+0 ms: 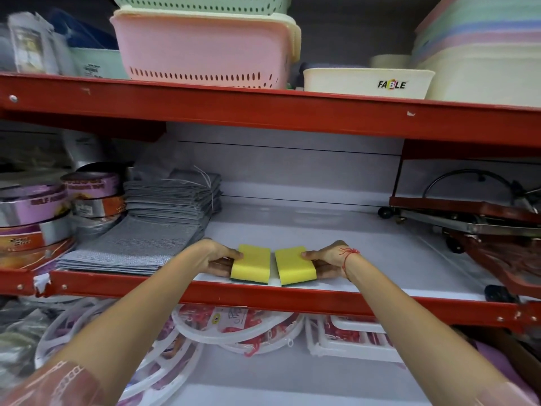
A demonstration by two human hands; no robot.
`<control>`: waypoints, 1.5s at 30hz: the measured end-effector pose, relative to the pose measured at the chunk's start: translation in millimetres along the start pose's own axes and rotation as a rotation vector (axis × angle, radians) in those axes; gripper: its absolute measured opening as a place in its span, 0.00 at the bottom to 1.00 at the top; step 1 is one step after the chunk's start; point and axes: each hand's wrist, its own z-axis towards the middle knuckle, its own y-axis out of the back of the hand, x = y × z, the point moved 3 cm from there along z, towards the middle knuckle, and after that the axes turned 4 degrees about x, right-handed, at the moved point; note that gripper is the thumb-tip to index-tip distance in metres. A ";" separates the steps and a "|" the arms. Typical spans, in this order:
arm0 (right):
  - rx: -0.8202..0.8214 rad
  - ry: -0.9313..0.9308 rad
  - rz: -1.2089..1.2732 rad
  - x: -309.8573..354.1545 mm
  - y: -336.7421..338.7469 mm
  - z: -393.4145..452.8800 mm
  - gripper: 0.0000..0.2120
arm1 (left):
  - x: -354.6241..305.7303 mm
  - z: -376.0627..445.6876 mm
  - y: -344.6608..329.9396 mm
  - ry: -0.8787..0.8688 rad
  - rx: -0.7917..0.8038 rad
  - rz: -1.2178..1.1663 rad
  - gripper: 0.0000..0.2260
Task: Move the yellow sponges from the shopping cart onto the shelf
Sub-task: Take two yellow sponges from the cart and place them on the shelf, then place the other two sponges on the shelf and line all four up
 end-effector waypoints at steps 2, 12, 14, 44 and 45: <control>-0.055 0.021 -0.069 0.4 -0.2 -3.5 0.19 | -1.7 -7.8 -0.6 -0.015 -0.023 0.028 0.07; -0.133 0.183 0.002 12.8 -15.2 -58.4 0.13 | -1.7 -46.5 15.4 -0.245 -0.168 0.015 0.09; -0.076 0.190 0.058 9.7 -28.6 -79.3 0.09 | 7.1 -60.8 12.4 -0.291 -0.147 -0.013 0.07; 0.000 -0.479 -0.320 -379.1 -144.2 -132.2 0.11 | 393.2 -101.5 -104.5 0.425 0.164 0.006 0.15; 0.030 -0.522 -0.415 -392.3 -148.2 -135.1 0.13 | 407.1 -102.2 -107.8 0.460 0.169 0.020 0.15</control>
